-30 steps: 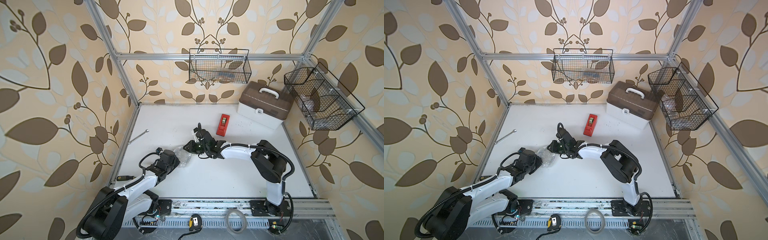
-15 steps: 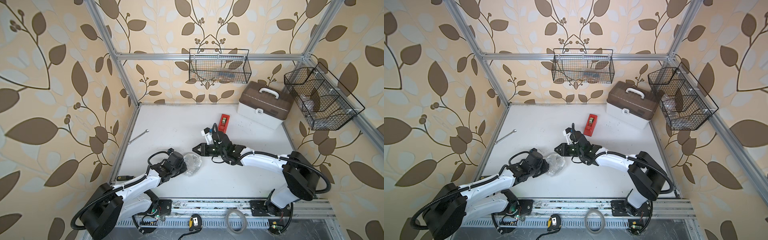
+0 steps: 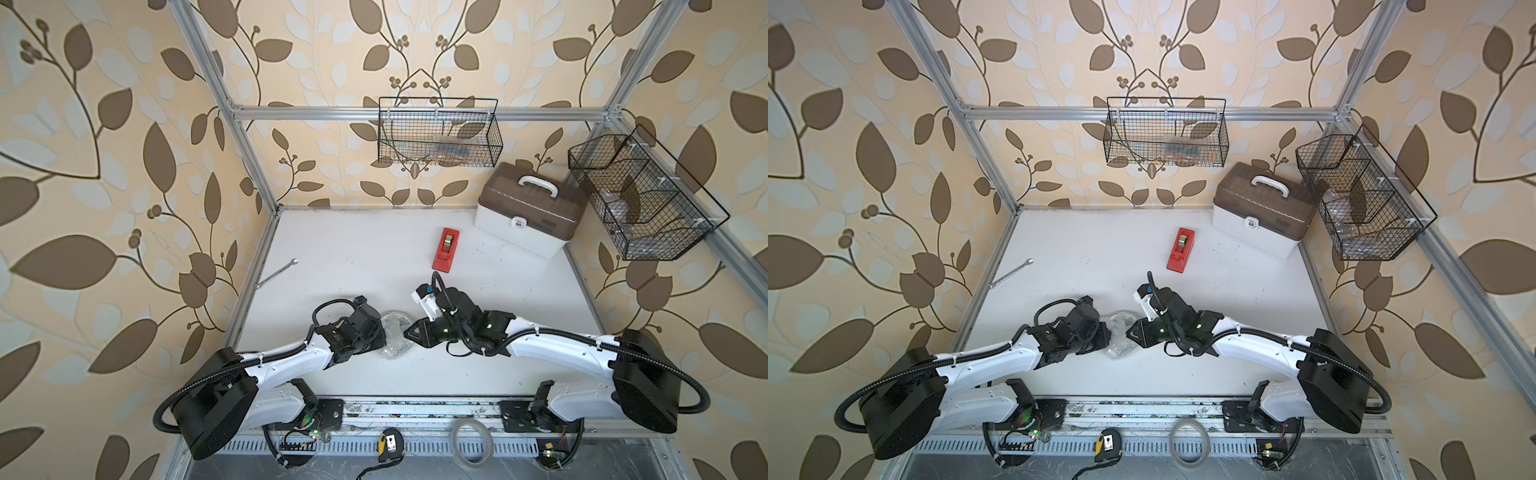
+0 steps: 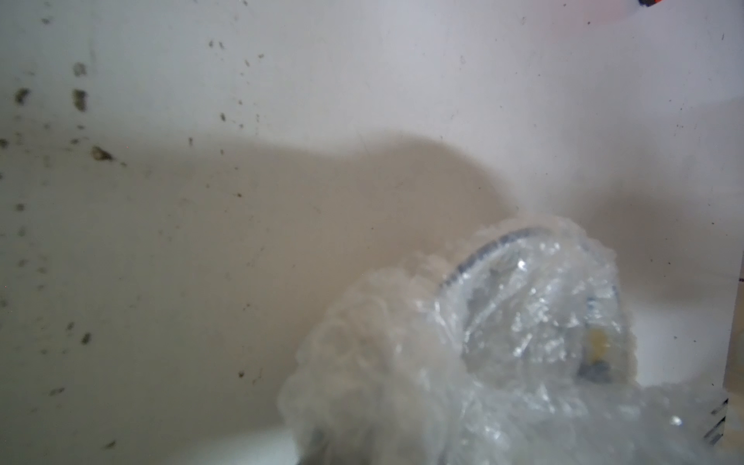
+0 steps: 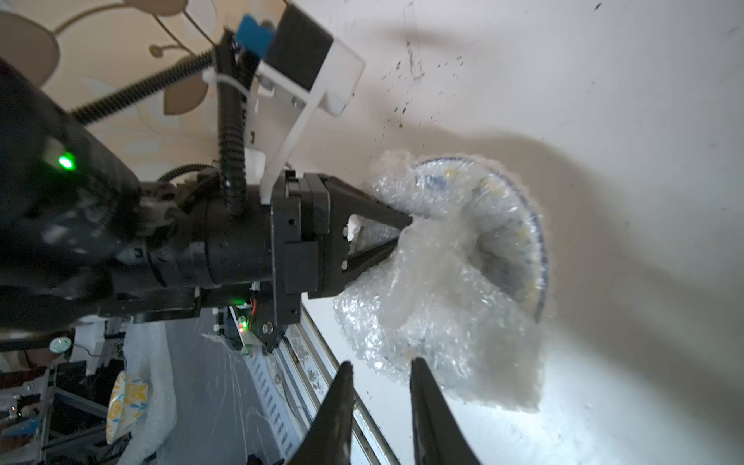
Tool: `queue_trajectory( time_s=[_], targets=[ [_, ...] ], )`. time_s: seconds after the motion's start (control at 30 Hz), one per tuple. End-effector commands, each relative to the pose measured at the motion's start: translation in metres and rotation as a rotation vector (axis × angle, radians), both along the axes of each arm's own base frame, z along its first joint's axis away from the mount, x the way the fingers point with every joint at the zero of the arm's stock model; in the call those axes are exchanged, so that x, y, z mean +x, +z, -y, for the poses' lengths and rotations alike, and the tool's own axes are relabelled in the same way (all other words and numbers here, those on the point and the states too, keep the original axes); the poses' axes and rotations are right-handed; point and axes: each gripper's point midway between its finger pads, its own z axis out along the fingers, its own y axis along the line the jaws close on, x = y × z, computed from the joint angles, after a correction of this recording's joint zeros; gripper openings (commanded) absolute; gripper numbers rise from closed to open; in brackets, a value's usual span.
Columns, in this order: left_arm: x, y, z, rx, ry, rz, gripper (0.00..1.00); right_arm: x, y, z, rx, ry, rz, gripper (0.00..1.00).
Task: Wrap bowls in bubble wrap
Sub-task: Wrap the bowl in bubble wrap.
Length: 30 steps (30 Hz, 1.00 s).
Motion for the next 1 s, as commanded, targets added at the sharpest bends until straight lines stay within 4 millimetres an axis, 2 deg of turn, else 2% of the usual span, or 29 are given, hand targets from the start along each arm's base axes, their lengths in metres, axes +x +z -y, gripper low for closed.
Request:
queue_trajectory(
  time_s=[0.0,0.07,0.2,0.37,0.53,0.73,0.83,0.9,0.97],
  targets=[
    [-0.004,0.000,0.004,0.007,-0.036,-0.009,0.00,-0.007,-0.006,-0.008,-0.059,0.045,0.024,0.29],
    [-0.004,0.001,0.002,0.010,-0.032,-0.006,0.00,-0.007,-0.008,-0.010,-0.087,0.044,0.042,0.35],
    [-0.007,0.003,0.000,0.006,-0.033,-0.003,0.00,0.002,-0.013,-0.009,-0.136,0.029,0.070,0.35],
    [-0.010,0.003,-0.002,0.008,-0.037,-0.005,0.00,0.012,-0.006,-0.007,-0.189,0.013,0.121,0.36],
    [-0.011,0.003,-0.002,0.005,-0.037,-0.006,0.00,0.016,-0.004,-0.015,-0.182,0.049,0.132,0.37],
    [-0.009,0.001,0.001,0.002,-0.042,-0.011,0.00,0.017,-0.014,-0.026,-0.191,0.094,0.120,0.36],
    [-0.009,0.001,0.003,-0.006,-0.048,-0.011,0.00,0.021,-0.020,-0.027,-0.200,0.092,0.113,0.30],
    [-0.010,-0.001,0.002,-0.005,-0.049,-0.012,0.00,0.027,-0.022,-0.026,-0.195,0.081,0.108,0.15],
    [-0.013,-0.005,0.001,-0.002,-0.053,-0.016,0.00,0.033,-0.023,-0.026,-0.190,0.078,0.108,0.08]
  ],
)
